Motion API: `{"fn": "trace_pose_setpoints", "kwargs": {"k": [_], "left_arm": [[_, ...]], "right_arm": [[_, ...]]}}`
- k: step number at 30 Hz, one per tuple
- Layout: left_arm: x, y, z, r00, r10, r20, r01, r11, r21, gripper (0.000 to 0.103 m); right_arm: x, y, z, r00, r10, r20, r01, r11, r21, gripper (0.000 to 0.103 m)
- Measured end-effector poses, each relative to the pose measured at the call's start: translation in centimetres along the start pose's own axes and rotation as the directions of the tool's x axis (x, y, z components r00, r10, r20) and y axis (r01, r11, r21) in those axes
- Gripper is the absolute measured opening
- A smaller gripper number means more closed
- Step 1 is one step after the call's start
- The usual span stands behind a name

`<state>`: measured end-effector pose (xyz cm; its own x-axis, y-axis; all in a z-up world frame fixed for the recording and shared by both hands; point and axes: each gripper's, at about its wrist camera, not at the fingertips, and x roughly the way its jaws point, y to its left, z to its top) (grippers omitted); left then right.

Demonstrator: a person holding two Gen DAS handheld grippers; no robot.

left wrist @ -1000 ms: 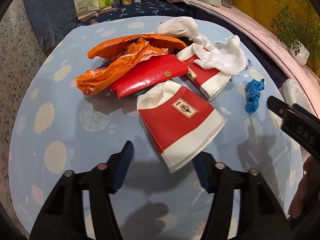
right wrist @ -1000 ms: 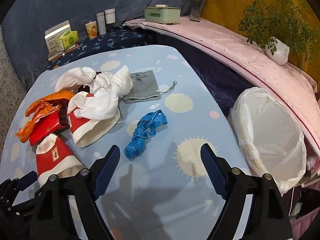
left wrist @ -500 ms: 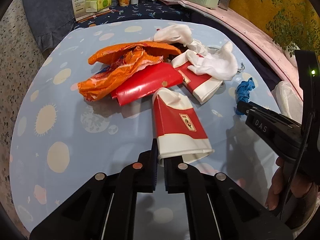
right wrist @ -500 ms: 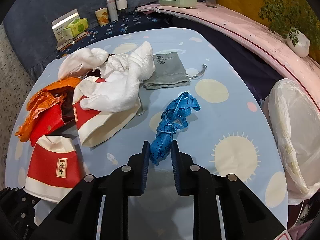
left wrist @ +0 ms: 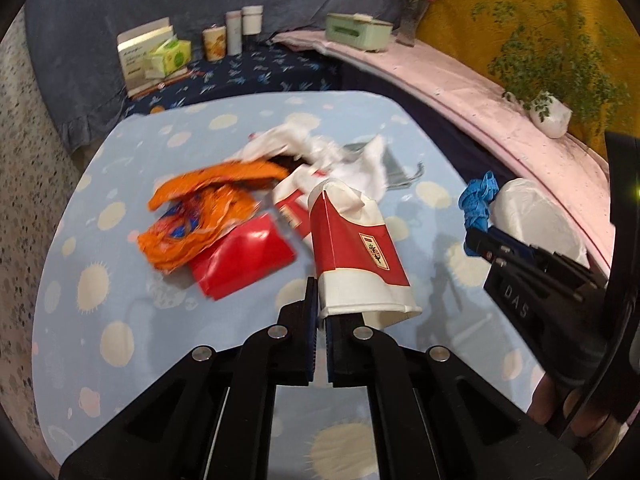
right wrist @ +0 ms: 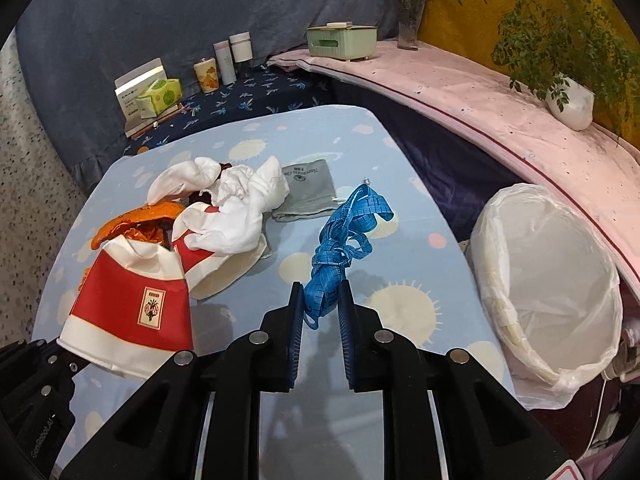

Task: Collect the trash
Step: 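Carry the cup and cord to the bin and open both tools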

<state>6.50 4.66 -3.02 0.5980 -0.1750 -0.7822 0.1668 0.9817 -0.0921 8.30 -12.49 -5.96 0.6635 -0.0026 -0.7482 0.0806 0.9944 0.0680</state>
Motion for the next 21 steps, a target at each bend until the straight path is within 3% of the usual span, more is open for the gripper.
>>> {"fn": "trace_pose_setpoints", "kwargs": {"k": [10, 21], "left_arm": [[-0.4, -8.4, 2.5, 0.994, -0.102, 0.041, 0.096, 0.987, 0.127, 0.003], [1.5, -18.5, 4.4, 0.970, -0.244, 0.016, 0.231, 0.934, 0.272, 0.003]], "right_arm": [[-3.9, -8.0, -0.6, 0.992, -0.114, 0.048, 0.108, 0.988, 0.114, 0.016], [-4.7, -17.1, -1.7, 0.974, -0.226, 0.029, 0.211, 0.943, 0.258, 0.016]]}}
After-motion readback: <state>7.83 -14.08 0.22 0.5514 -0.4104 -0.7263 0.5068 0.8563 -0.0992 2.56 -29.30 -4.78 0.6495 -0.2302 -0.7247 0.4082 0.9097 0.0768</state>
